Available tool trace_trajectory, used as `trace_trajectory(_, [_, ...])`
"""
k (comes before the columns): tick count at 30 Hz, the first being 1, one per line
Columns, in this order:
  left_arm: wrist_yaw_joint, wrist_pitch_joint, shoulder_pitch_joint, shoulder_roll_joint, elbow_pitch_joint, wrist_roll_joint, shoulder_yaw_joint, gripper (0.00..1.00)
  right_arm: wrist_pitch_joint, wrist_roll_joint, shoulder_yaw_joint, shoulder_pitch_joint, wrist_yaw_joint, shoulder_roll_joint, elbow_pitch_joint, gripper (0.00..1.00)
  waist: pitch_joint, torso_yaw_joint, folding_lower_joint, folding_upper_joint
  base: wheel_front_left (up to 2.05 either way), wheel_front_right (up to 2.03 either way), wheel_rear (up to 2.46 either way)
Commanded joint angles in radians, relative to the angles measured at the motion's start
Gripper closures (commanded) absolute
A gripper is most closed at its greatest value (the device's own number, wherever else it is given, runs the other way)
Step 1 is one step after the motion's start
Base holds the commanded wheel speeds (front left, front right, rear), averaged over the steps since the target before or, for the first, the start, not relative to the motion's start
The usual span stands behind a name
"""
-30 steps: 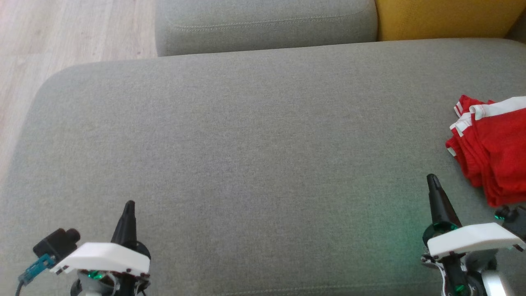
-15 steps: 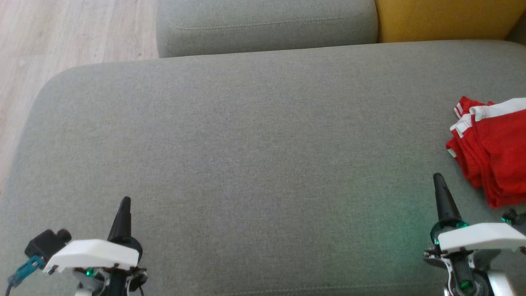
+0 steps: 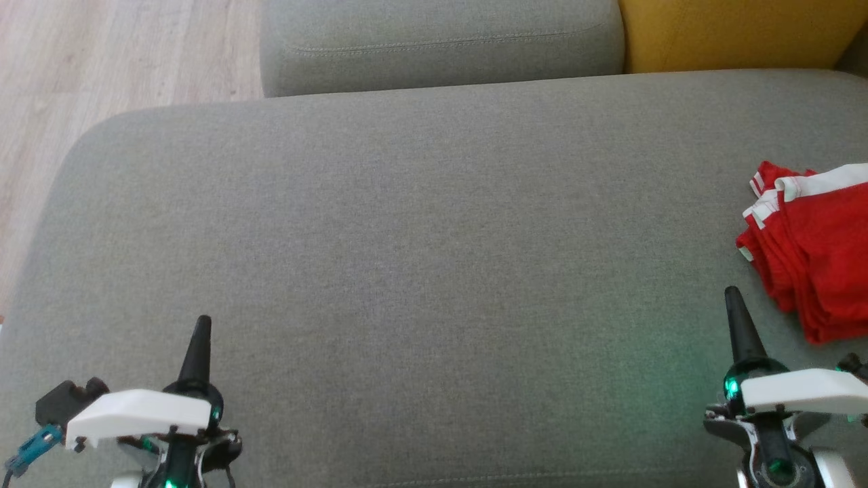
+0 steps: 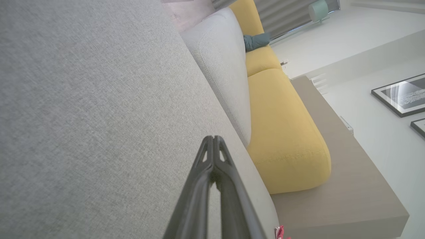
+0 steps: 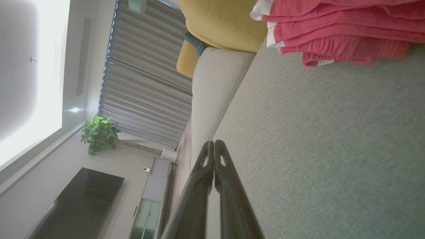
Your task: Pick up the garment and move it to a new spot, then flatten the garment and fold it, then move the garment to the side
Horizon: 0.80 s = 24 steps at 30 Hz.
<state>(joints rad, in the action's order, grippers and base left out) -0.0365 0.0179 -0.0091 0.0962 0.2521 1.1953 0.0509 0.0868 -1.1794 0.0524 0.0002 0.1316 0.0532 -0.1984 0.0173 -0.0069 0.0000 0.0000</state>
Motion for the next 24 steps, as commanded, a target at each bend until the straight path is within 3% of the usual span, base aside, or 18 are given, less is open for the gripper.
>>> trace_trajectory(1, [-0.009,-0.006,-0.055,0.008,-0.028,0.026,-0.034,1.0,-0.01,-0.031,-0.008,-0.061,-0.001,0.022,0.028,1.0,0.0,0.0,0.0,0.0,0.0,0.0,0.0])
trace_trajectory(24, [-0.062,-0.072,-0.081,-0.014,-0.015,0.281,-0.1,1.0,-0.004,-0.298,0.014,-0.089,-0.001,0.022,-0.017,1.0,-0.009,0.004,0.0,0.0,0.0,0.0,0.0])
